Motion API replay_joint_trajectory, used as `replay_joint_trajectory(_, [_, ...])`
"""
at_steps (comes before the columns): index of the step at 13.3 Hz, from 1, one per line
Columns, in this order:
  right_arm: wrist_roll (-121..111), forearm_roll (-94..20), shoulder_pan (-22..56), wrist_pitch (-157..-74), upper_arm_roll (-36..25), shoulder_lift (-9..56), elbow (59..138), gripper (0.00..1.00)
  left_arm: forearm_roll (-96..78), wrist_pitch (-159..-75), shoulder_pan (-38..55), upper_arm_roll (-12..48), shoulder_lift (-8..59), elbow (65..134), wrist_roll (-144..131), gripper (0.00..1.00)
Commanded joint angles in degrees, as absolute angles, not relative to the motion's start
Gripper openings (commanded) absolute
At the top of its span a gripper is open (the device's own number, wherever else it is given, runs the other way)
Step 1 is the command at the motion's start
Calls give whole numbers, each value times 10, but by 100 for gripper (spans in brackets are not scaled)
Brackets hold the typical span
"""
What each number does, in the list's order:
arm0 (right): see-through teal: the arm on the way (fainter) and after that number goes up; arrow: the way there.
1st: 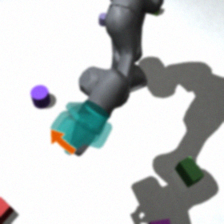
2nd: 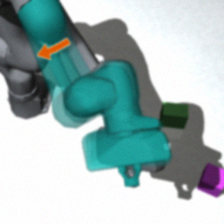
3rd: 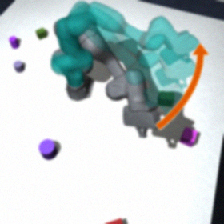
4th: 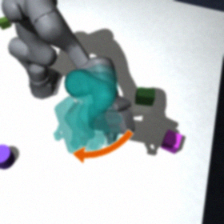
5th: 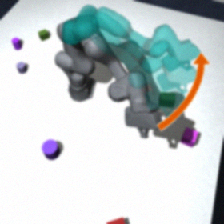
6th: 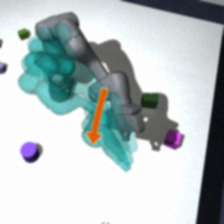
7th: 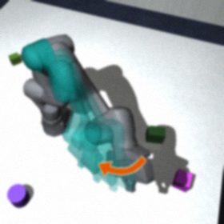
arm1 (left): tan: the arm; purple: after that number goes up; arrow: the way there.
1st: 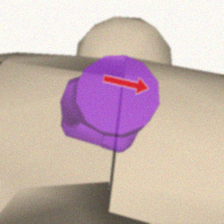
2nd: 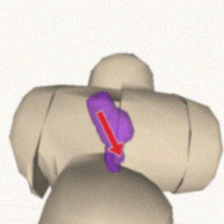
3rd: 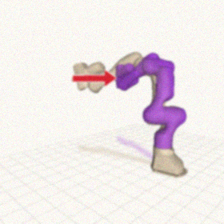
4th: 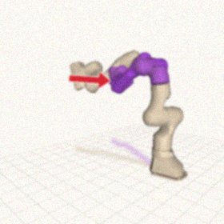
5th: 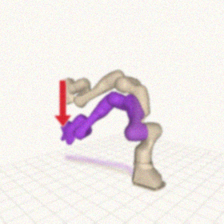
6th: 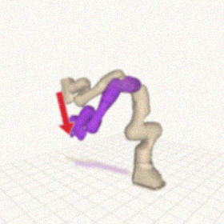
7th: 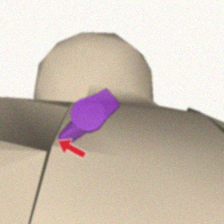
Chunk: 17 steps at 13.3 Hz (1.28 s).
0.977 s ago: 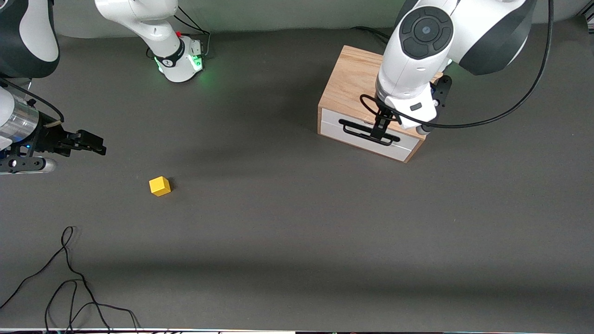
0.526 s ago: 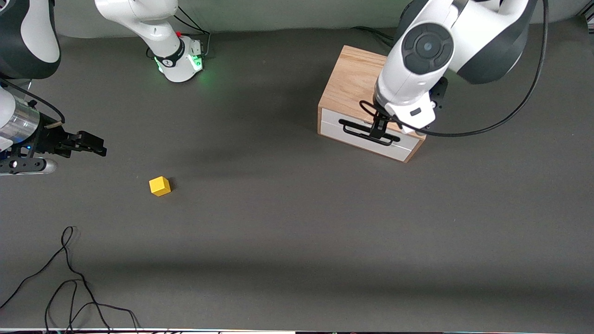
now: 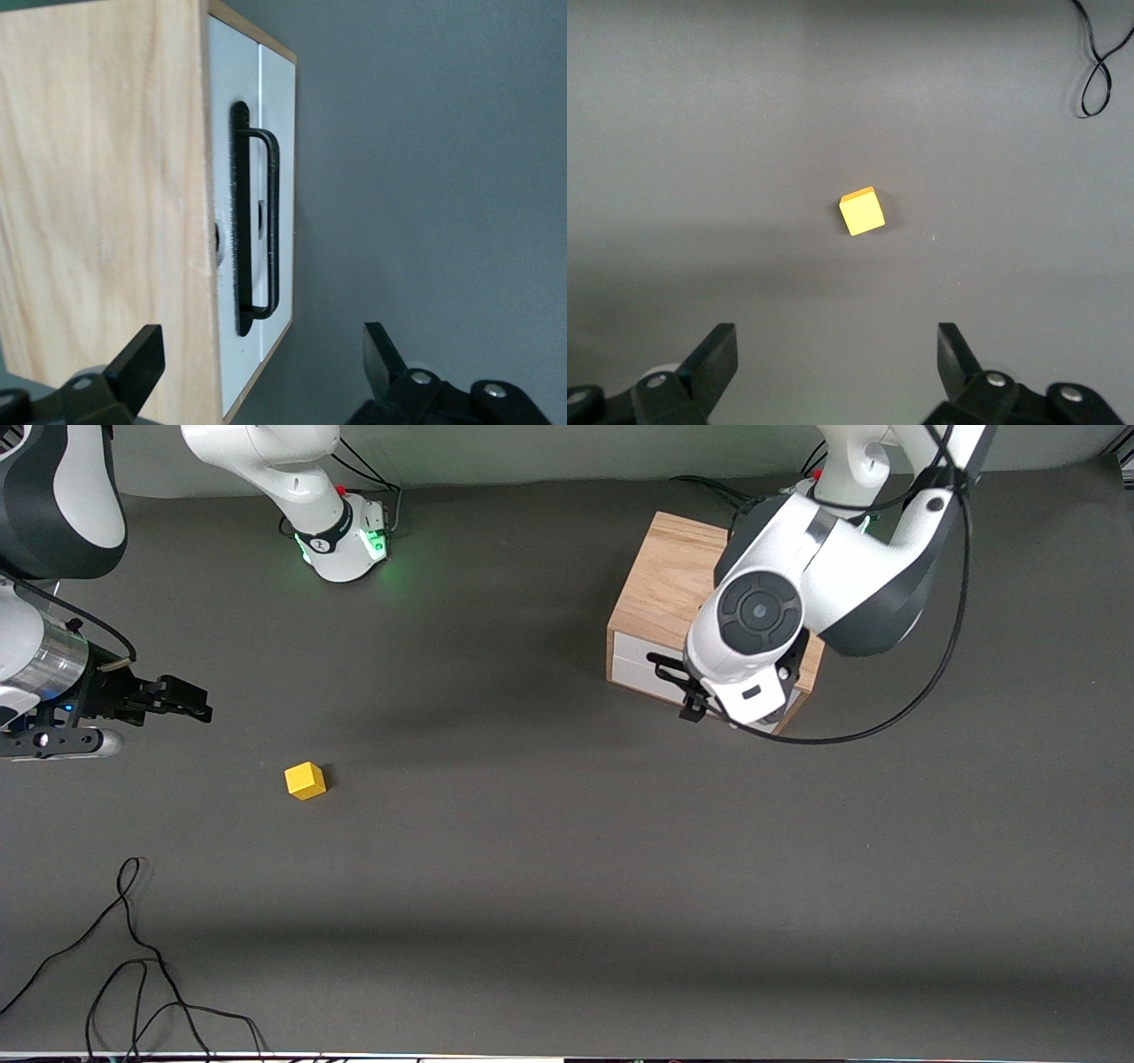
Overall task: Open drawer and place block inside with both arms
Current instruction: 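Pull the drawer handle outward with the left gripper to open it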
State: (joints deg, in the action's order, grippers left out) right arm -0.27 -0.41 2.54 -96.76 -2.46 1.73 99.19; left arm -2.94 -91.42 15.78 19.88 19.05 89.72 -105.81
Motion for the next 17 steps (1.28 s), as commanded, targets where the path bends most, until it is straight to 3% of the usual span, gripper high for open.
replay_joint_trajectory(1, [-4, 2, 28, -977, -25, 4, 1004, 100, -10, -941, 166, 195, 196, 924, -1072, 100])
replay_joint_trajectory(7, [-5, 2, 29, -976, -25, 2, 1011, 100, 26, -1011, 163, 195, 198, 1004, -1061, 100])
replay_joint_trajectory(17, [-4, 2, 37, -980, -25, 3, 1010, 100, 47, -1074, 165, 195, 231, 1033, -1061, 100])
